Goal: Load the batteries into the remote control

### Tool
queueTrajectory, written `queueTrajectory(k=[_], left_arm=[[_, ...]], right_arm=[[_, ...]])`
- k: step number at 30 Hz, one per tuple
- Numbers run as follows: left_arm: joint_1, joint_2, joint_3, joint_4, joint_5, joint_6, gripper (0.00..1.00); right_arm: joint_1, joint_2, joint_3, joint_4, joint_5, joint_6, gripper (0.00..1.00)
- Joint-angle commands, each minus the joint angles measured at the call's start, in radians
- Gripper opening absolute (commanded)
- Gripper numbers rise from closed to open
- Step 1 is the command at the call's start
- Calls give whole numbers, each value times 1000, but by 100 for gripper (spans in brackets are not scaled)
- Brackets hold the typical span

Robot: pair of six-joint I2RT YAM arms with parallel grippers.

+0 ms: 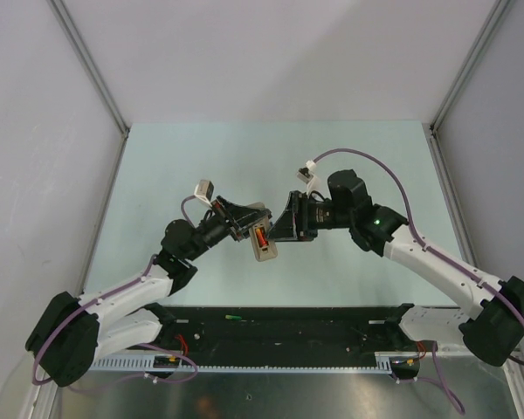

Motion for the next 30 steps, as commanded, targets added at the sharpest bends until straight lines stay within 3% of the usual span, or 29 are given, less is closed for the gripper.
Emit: queueTrajectory(k=[1, 12, 30], left_arm=[[5, -20, 23, 48, 6, 6, 0], [5, -20, 23, 48, 5, 6, 0], [7, -12, 16, 47, -3, 6, 0]], right_arm=[[23, 22, 8, 11, 4, -12, 56], [31, 27, 8, 28, 6, -7, 56], [31, -22, 8, 28, -5, 1, 65]])
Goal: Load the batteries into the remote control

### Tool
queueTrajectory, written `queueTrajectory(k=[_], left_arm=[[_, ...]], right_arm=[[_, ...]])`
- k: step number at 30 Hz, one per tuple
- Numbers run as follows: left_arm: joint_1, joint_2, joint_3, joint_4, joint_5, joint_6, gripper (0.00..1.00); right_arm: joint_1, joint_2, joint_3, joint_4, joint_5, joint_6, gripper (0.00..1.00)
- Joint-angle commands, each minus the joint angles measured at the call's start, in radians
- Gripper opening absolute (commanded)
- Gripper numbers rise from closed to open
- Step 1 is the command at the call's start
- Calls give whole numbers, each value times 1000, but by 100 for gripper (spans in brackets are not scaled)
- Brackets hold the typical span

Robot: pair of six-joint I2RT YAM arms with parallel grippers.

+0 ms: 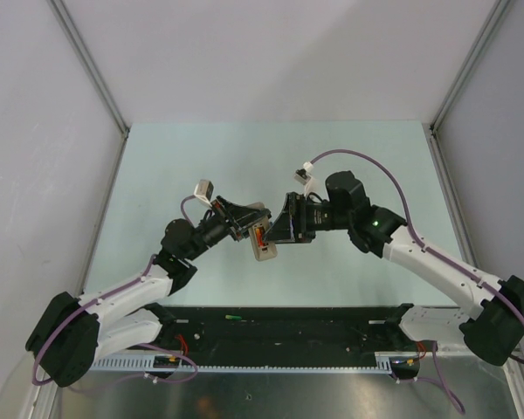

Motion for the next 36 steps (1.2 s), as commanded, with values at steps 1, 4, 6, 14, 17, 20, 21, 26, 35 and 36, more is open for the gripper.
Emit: queueTrajectory(k=[1, 4, 6, 14, 17, 20, 21, 26, 35, 36], left_arm=[[4, -12, 18, 61, -8, -1, 0], [7, -6, 24, 61, -2, -14, 0], [10, -4, 29, 61, 4, -21, 0], [10, -9, 30, 59, 12, -27, 0], [12, -12, 32, 61, 15, -27, 0], [10, -18, 32, 61, 21, -27, 0], [10, -20, 32, 59, 23, -27, 0], [9, -26, 30, 61, 30, -26, 0], [7, -38, 27, 61, 29, -21, 0], [6, -40, 26, 61, 27, -20, 0]], right_arm=[[11, -33, 8, 10, -11, -9, 65], [23, -34, 8, -5, -17, -33, 65], [31, -34, 8, -20, -17, -47, 65], [49, -20, 8, -56, -23, -79, 64], [44, -16, 8, -51, -25, -78, 63], [44, -8, 8, -39, -28, -70, 61], [44, -5, 8, -34, -31, -64, 61], [43, 9, 8, -4, -35, -49, 59], [43, 29, 8, 44, -34, -14, 55], [43, 29, 8, 45, -31, -12, 53]])
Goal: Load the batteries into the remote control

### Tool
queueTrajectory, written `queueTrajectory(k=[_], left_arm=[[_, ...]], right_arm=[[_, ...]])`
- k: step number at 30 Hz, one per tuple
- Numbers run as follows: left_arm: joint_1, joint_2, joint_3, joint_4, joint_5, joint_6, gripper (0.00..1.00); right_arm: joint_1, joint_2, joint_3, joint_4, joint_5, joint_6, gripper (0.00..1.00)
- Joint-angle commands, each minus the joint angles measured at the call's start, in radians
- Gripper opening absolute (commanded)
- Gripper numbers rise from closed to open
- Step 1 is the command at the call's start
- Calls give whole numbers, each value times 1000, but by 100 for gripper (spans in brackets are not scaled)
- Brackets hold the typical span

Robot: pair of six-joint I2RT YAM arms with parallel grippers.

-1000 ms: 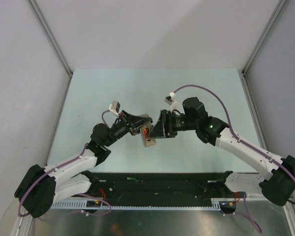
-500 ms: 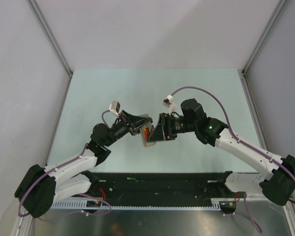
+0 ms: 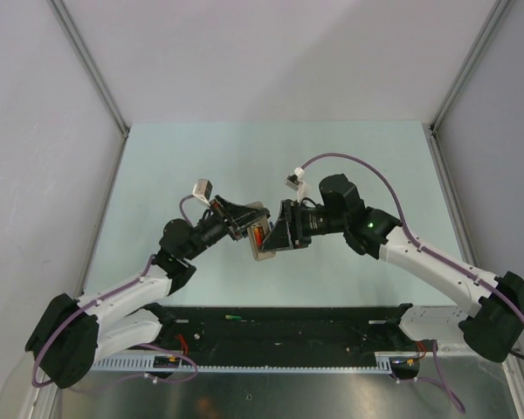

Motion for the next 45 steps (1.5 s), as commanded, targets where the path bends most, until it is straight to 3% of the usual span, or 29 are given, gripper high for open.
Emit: queueTrajectory(k=[1, 13, 23, 30, 45], left_arm=[[-5, -34, 26, 52, 10, -11, 0], [-20, -42, 32, 51, 7, -11, 0], [-28, -52, 35, 52, 10, -9, 0], [-36, -49, 42, 52, 16, -8, 0], [-45, -31, 23, 55, -13, 3, 0]], right_arm=[[2, 18, 8, 47, 16, 16, 53], [-11, 28, 8, 48, 19, 31, 49], [-15, 43, 8, 56, -6, 39, 29], [-14, 48, 8, 74, -15, 45, 29], [3, 60, 8, 117, -18, 80, 58]])
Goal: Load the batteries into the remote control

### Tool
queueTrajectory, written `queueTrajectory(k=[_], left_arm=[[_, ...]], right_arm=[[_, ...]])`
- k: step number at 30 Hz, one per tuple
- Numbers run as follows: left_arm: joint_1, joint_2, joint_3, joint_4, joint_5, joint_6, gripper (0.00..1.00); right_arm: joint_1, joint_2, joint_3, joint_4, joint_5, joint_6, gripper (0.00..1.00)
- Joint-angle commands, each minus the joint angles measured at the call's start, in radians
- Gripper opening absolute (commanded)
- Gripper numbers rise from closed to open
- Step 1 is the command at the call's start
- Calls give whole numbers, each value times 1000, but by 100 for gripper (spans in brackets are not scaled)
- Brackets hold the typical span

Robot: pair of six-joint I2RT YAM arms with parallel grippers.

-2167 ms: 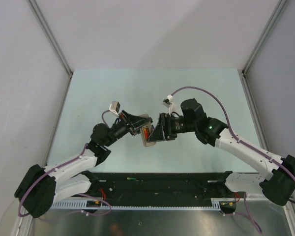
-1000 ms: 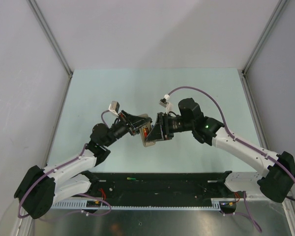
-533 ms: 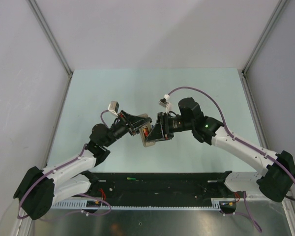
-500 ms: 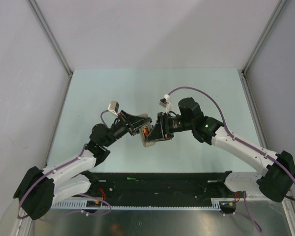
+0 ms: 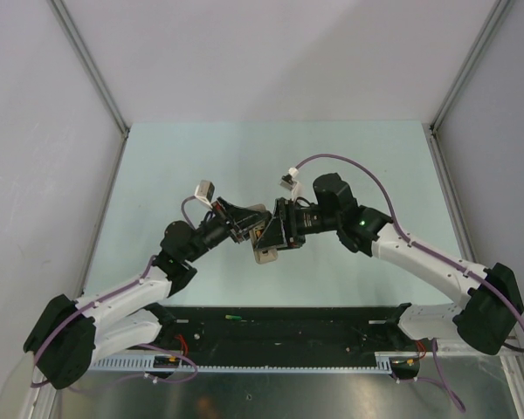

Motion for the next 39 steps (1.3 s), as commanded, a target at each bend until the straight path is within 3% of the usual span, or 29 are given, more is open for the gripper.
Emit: queueTrajectory(k=[1, 8, 15, 25, 39], left_arm=[[-10, -12, 20, 72, 6, -13, 0], [-1, 10, 10, 72, -3, -6, 0], [13, 31, 9, 72, 3, 2, 0], [27, 10, 19, 73, 58, -6, 0], [32, -9, 26, 73, 95, -7, 0]], right_arm=[[5, 2, 8, 44, 25, 8, 59], [-6, -47, 8, 44, 24, 19, 68], [-35, -121, 13, -19, 27, -20, 71], [-79, -121, 13, -135, -2, -121, 59], [-76, -78, 13, -140, -2, -129, 57]])
